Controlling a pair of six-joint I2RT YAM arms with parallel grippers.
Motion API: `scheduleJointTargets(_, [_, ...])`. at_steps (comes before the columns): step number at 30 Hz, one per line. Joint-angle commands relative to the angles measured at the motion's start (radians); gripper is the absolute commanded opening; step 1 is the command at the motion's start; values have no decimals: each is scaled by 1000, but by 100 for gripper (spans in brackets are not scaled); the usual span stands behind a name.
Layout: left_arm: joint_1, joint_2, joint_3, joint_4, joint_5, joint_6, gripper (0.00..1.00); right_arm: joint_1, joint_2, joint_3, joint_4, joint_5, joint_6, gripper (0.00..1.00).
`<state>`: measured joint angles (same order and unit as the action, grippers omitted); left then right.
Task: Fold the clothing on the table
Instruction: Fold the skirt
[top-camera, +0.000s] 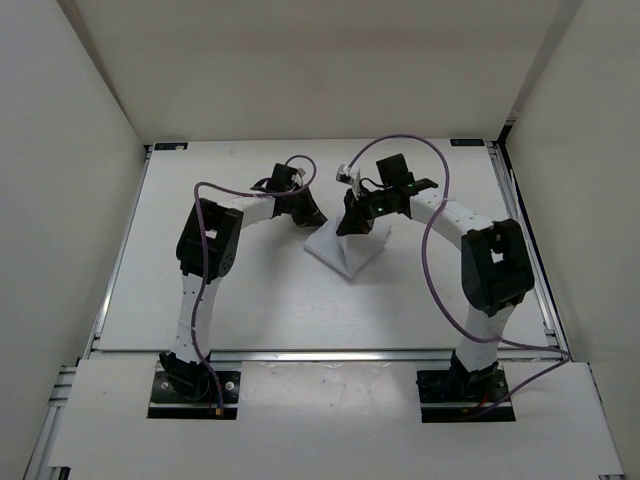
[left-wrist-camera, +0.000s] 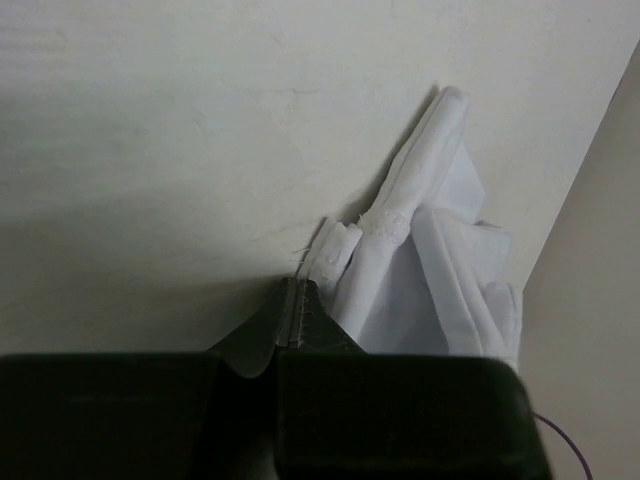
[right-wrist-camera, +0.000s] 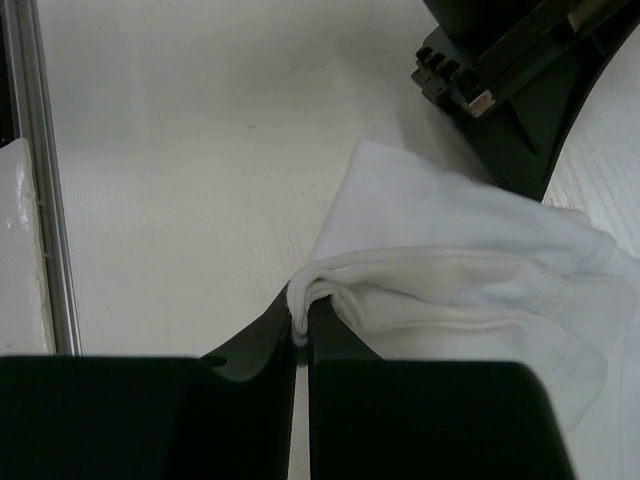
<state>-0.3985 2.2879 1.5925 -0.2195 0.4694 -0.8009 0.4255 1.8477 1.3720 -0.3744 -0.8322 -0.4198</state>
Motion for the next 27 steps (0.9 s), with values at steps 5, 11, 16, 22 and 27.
scheduleJointTargets(5, [-56, -28, -117, 9, -11, -40, 0, 76, 54, 101, 22, 21, 1, 0])
scheduleJointTargets(11, [-45, -18, -131, 25, 12, -41, 0, 177, 105, 90, -52, 39, -82, 5])
scheduleJointTargets(16, [-42, 4, -129, 54, 44, -44, 0, 199, 105, 39, -26, 90, -21, 70])
scheduleJointTargets(22, [-25, -16, -152, 94, 58, -53, 0, 84, 16, 162, 44, 82, 150, 96])
scheduleJointTargets(27, [24, -39, -100, 65, 51, -6, 0, -2, -152, 28, 150, 105, 154, 99])
